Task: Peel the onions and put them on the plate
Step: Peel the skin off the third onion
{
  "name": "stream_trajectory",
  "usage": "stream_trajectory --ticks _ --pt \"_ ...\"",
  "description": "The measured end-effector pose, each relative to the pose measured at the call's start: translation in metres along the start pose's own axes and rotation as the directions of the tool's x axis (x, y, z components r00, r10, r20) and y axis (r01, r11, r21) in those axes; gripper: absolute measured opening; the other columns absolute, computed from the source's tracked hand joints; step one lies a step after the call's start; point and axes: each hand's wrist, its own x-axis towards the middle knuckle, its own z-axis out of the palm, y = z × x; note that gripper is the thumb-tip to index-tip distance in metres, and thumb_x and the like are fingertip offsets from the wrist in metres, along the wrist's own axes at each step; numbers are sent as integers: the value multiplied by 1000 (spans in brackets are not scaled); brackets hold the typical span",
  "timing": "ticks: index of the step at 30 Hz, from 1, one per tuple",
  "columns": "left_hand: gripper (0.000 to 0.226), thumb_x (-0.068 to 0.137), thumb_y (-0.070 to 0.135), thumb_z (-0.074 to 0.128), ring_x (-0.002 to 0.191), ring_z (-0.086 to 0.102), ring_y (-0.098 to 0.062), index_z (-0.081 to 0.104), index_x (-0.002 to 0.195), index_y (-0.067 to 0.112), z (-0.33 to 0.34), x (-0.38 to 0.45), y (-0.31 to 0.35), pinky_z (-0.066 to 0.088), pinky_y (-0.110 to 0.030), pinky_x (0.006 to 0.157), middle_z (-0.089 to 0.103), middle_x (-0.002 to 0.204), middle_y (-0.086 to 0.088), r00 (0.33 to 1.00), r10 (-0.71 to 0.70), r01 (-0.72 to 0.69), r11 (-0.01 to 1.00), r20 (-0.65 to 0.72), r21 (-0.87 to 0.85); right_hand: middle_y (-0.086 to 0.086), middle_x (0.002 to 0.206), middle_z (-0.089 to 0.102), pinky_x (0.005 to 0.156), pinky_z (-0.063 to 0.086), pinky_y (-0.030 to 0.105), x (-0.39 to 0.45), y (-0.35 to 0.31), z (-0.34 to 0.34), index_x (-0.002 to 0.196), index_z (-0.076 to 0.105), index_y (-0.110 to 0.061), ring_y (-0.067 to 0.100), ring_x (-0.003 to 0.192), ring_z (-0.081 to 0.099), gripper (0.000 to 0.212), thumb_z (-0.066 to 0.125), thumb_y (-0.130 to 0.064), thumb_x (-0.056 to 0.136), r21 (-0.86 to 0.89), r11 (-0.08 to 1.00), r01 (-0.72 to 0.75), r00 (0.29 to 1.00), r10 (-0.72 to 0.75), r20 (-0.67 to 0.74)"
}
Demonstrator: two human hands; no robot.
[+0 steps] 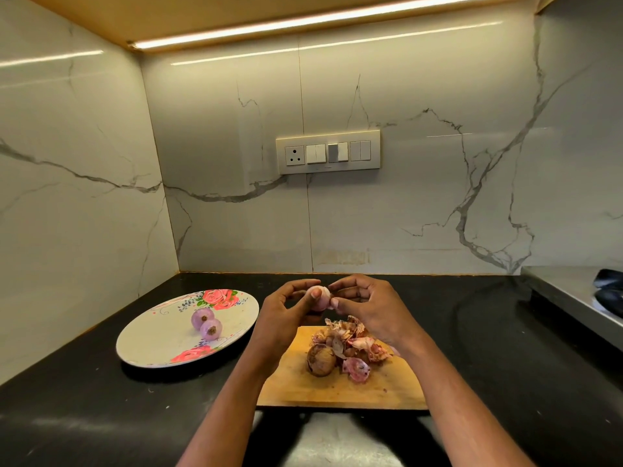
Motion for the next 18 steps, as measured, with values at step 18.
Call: stream_trajectory --ticks 18 --pt "25 93 26 62 103 70 -19 65 117 22 -2 -1 1 58 -24 76 69 115 -3 998 34 -36 998 -49 -56 -11 113 66 82 43 13 1 11 4 115 73 -27 2 99 57 20 64 -29 97 -514 857 11 1000 -17 -7"
